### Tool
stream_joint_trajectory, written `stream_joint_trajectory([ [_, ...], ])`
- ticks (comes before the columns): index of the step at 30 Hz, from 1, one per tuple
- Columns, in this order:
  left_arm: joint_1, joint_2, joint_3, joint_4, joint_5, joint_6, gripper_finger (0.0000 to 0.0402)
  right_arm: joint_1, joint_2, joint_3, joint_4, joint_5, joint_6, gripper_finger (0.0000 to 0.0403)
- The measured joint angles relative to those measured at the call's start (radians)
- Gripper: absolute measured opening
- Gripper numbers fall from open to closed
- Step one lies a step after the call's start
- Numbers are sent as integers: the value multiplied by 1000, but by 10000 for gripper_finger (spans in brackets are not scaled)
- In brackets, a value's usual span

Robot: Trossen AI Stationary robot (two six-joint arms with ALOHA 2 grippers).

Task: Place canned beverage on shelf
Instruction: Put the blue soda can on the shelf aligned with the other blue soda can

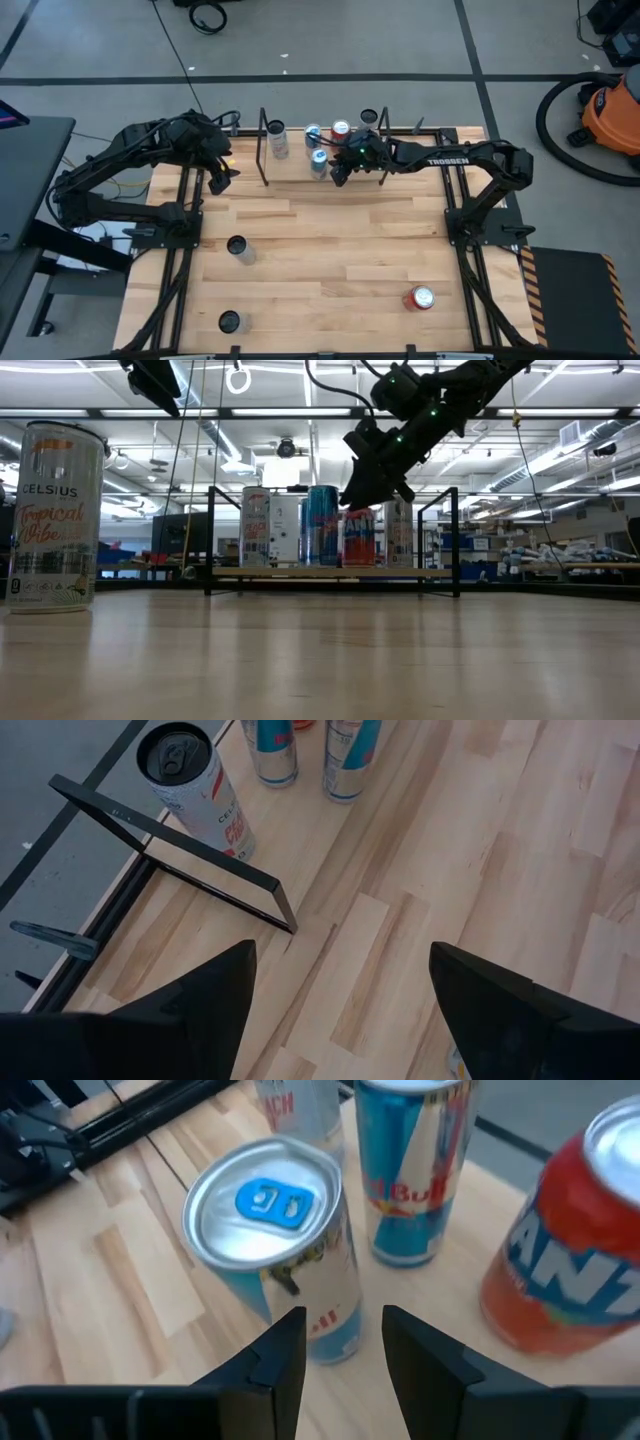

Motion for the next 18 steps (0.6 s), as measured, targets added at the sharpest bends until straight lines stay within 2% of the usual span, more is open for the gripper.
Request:
stream_joint_trajectory([
  [5,0,0,0,0,0,0,300,4,0,0,-30,-37,44,142],
  [18,0,0,0,43,0,0,300,6,0,0,52,-22,46,142],
])
